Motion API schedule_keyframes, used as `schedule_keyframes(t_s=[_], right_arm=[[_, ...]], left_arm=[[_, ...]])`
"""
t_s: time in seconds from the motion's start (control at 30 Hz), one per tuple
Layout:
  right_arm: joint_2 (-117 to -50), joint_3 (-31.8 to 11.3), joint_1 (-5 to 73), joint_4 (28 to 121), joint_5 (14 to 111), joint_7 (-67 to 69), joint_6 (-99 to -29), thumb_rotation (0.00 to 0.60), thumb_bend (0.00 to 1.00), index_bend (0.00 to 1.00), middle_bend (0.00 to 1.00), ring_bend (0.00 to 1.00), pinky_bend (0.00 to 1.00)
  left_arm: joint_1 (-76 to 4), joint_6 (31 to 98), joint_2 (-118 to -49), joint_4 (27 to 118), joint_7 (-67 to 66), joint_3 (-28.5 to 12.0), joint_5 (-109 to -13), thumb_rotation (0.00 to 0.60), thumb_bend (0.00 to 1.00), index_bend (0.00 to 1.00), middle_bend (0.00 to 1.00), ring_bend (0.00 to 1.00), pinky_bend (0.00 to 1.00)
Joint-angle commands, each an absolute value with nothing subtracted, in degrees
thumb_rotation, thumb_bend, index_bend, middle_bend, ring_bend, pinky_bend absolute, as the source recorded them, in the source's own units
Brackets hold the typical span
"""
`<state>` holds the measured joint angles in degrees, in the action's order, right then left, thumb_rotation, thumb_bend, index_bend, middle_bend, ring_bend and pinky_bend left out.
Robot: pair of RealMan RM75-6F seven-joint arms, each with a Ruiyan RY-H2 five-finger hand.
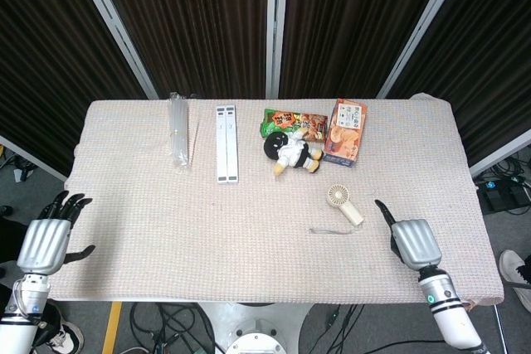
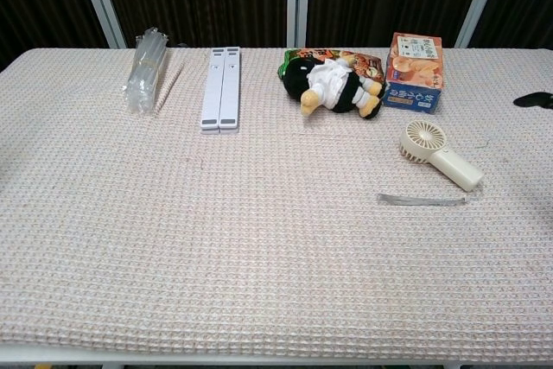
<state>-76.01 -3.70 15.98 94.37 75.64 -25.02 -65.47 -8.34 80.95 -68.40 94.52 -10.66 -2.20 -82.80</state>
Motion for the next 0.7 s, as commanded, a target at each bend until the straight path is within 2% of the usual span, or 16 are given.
schedule_keyframes(t_s=[0.03, 0.3, 0.7], right_arm=[[-79.1, -4.6, 17.9, 95.5, 70.5, -30.6, -63.2, 0.6, 1.0, 0.0, 0.73, 0.69, 0.72], [-81.3, -5.2, 20.9, 96.1, 62.5, -35.6, -60.2, 0.6, 1.0, 0.0, 0.73, 0.69, 0.72], [-84.2, -5.3, 24.0, 93.9, 57.0, -37.8, -59.6, 0.6, 1.0, 0.0, 0.73, 0.69, 0.72]], left_arm=[[-8.4, 81.0, -68.5, 94.3, -10.3, -2.4, -82.6, 0.6, 0.08, 0.18, 0.15, 0.05, 0.23], [-8.8, 79.4, -68.1, 93.1, -7.6, -1.5, -83.4, 0.6, 0.09, 0.18, 0.16, 0.05, 0.23], [-8.6, 79.7, -68.2, 92.0, -6.9, -1.7, -83.1, 0.6, 0.08, 0.18, 0.16, 0.05, 0.23]])
